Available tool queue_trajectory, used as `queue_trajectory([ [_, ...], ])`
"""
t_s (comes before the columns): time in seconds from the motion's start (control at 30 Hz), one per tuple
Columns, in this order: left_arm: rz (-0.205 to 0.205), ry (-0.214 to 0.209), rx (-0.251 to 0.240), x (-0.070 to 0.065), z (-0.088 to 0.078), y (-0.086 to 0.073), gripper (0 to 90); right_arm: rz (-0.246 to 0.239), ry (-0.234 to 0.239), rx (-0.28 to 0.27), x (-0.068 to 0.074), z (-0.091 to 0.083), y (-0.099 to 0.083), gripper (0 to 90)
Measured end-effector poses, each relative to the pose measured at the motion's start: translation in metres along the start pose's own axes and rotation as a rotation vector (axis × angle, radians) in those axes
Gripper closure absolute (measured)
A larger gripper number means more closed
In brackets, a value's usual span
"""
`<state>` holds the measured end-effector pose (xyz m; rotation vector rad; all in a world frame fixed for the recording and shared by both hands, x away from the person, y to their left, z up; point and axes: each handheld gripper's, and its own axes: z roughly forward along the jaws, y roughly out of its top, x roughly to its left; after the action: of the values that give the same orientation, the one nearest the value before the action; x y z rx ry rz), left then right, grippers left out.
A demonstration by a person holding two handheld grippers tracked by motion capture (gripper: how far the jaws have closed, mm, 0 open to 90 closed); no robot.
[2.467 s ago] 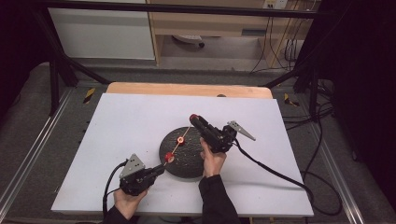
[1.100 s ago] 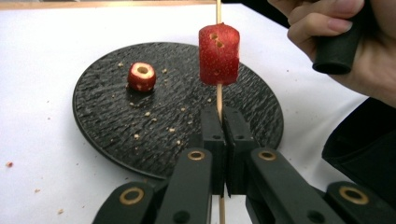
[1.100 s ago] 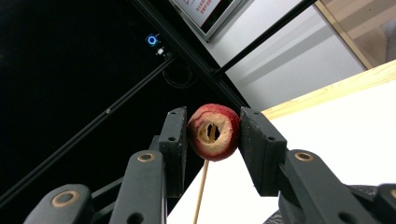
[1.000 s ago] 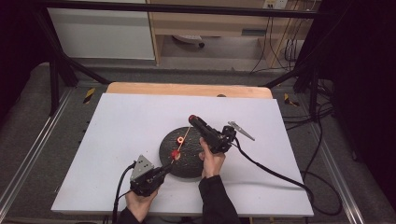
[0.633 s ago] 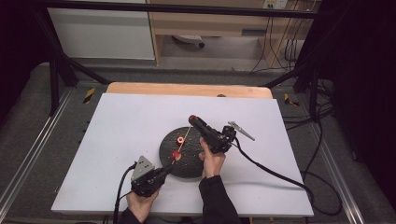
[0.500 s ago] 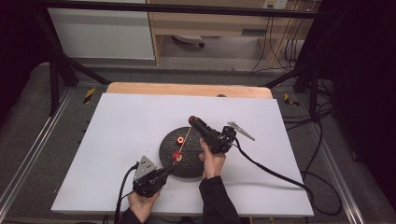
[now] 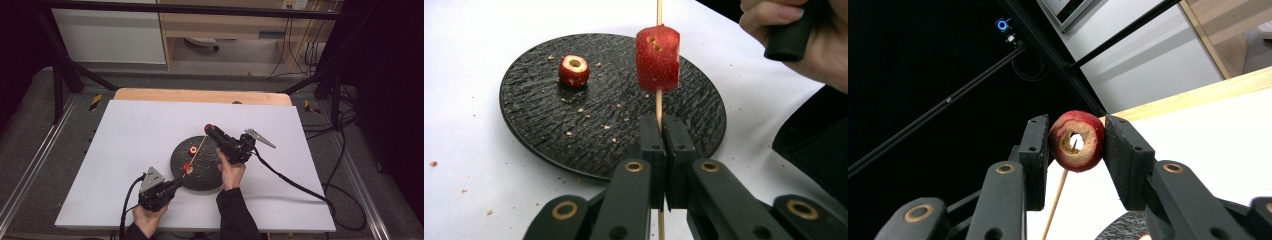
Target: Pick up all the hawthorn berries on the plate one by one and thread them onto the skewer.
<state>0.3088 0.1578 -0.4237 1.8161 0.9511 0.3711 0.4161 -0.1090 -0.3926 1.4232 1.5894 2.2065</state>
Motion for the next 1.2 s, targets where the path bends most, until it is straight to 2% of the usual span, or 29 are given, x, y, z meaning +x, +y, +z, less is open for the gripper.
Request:
queue_trajectory([
  [0.13,0.033,-0.001,0.016,0.003,-0.002,0.002,88.3,0.000,0.011,0.025,0.000,0.000,0.002,63.7],
  [0.3,0.034,0.001,0.032,0.007,-0.002,0.003,88.4,0.006,0.018,0.051,-0.002,0.002,-0.002,63.7],
  [0.5,0.057,0.007,0.035,0.006,-0.002,0.005,88.5,0.005,0.011,0.056,-0.003,0.002,-0.003,63.7],
  [0.6,0.064,0.013,0.038,0.006,-0.005,0.006,88.5,-0.002,-0.001,0.032,-0.003,0.000,0.000,63.8],
  [0.77,0.026,0.017,0.019,0.002,-0.002,0.001,88.4,0.002,-0.004,0.012,-0.004,0.000,-0.003,63.7],
  [0.9,-0.016,0.021,-0.019,-0.005,0.000,0.000,88.4,0.011,-0.011,-0.009,-0.003,0.000,-0.007,63.8],
  [0.97,-0.032,0.021,-0.018,-0.009,0.003,-0.001,88.4,0.012,-0.010,-0.020,-0.002,0.000,-0.009,63.8],
  [1.07,-0.055,0.019,-0.013,-0.013,0.007,0.001,88.4,0.021,-0.005,-0.003,-0.003,0.001,-0.012,63.8],
  [1.2,-0.078,0.009,-0.021,-0.010,0.011,0.010,88.4,0.019,0.003,0.013,-0.002,0.001,-0.018,63.8],
])
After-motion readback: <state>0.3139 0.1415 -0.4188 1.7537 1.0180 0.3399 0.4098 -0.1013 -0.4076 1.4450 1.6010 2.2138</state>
